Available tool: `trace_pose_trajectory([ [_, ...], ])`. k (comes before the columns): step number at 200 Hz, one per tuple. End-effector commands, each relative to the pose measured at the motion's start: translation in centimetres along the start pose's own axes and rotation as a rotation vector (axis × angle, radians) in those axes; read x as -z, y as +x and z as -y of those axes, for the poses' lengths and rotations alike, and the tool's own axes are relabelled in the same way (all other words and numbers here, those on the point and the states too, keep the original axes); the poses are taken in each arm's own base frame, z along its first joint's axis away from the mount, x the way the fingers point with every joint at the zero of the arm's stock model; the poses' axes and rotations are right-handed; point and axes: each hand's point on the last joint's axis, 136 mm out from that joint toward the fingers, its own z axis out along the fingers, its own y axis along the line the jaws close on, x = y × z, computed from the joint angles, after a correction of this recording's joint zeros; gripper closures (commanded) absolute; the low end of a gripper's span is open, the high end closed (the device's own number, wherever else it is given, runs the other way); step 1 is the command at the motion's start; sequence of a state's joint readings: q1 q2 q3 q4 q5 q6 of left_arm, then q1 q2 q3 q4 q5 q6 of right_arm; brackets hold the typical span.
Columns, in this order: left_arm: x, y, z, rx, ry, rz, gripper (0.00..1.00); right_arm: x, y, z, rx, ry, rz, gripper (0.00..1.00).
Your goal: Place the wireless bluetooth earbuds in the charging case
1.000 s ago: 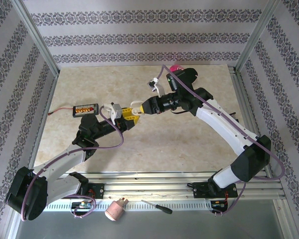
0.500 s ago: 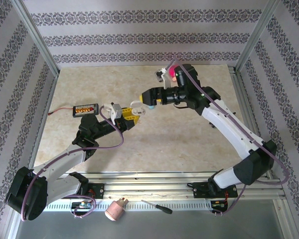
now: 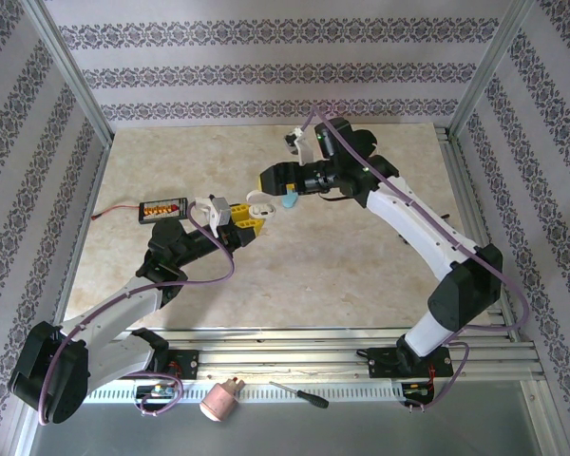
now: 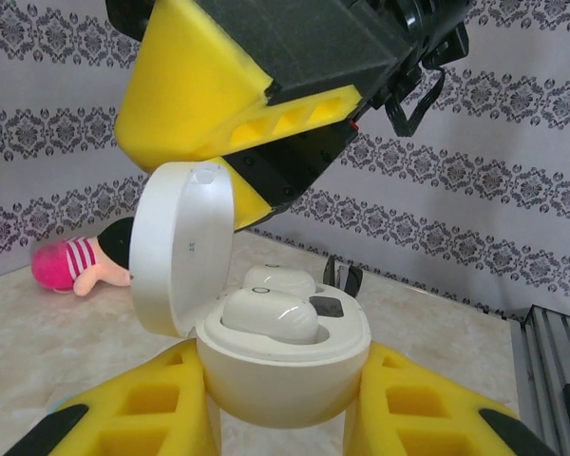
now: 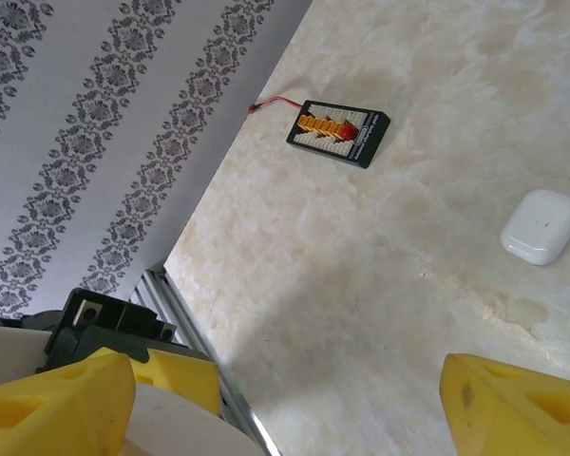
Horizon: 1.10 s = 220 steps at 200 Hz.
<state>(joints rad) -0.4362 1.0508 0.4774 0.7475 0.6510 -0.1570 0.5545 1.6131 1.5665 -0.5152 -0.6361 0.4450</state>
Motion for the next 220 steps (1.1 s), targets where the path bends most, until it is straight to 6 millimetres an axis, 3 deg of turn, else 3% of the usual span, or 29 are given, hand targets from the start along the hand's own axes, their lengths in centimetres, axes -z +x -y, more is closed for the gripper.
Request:
trace_pose_trajectory([
  [1,0.2,-2.3,0.0,-0.057,-0.008,0.068,0.83,0.3,1.4,-0.6,0.035,-0.005,-0.028,0.17],
  [31,0.2,-2.3,0.0,-0.054,-0.008,0.067,0.83,1.5,1.9,-1.4,0.061,-0.024,-0.014,0.16],
  [58,0.2,-2.4,-0.1,-0.059,-0.013,0.068,0.83,2.9,1.2,-2.7,0.044,-0.079,0.034,0.16],
  [111,0.1,-3.0,-0.9,-0.086,-0.058,0.091,0.83,4.6,-0.3,-3.1,-0.243,-0.249,0.158,0.17],
  [154,-0.4,-3.8,-1.6,-0.104,-0.081,0.133,0.83,4.0,0.5,-2.9,-0.453,-0.432,0.184,0.19],
  [220,-1.3,-4.3,-1.9,-0.100,-0.060,0.159,0.83,2.1,1.5,-4.1,-0.536,-0.567,0.149,0.27],
])
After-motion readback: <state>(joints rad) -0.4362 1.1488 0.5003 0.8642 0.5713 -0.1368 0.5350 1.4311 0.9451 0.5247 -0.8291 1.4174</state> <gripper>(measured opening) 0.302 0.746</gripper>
